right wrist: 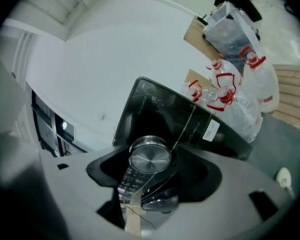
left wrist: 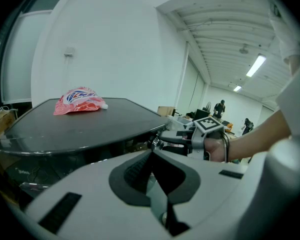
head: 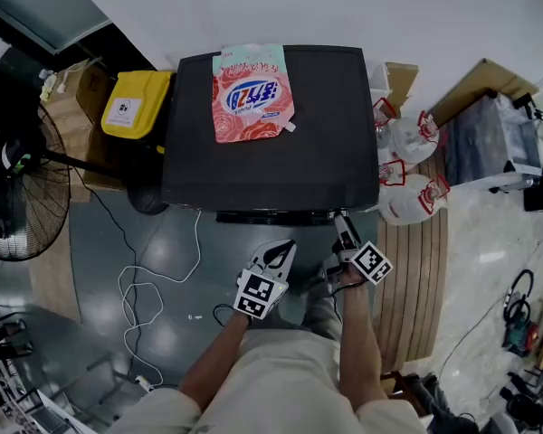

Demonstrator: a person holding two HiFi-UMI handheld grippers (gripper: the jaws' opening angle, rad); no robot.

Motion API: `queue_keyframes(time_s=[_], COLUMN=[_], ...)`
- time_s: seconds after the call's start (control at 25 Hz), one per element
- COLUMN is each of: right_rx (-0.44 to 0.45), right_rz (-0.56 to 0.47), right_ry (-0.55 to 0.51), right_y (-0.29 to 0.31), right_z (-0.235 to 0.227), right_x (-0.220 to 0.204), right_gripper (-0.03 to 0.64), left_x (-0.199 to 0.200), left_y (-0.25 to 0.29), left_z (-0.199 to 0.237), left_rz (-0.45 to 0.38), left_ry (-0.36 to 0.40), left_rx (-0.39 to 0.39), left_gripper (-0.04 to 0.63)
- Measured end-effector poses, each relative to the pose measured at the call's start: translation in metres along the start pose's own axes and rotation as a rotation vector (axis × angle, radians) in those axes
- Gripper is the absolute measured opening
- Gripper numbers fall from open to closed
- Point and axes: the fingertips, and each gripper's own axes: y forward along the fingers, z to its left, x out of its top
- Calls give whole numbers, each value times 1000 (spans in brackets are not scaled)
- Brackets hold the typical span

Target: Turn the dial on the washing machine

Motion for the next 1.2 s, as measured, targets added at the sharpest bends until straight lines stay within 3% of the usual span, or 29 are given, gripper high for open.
queue_keyframes(time_s=[1.2], right_rx=[-328], right_rz=[226], right_ry=[-1121], right_y=[3], right_z=[7], right_x=[-15], right_gripper=[313], left_x=[-4], left_y=[-3], left_z=[-3], left_rz=[19], left_ry=[11], left_rx=[4], left_gripper=[11])
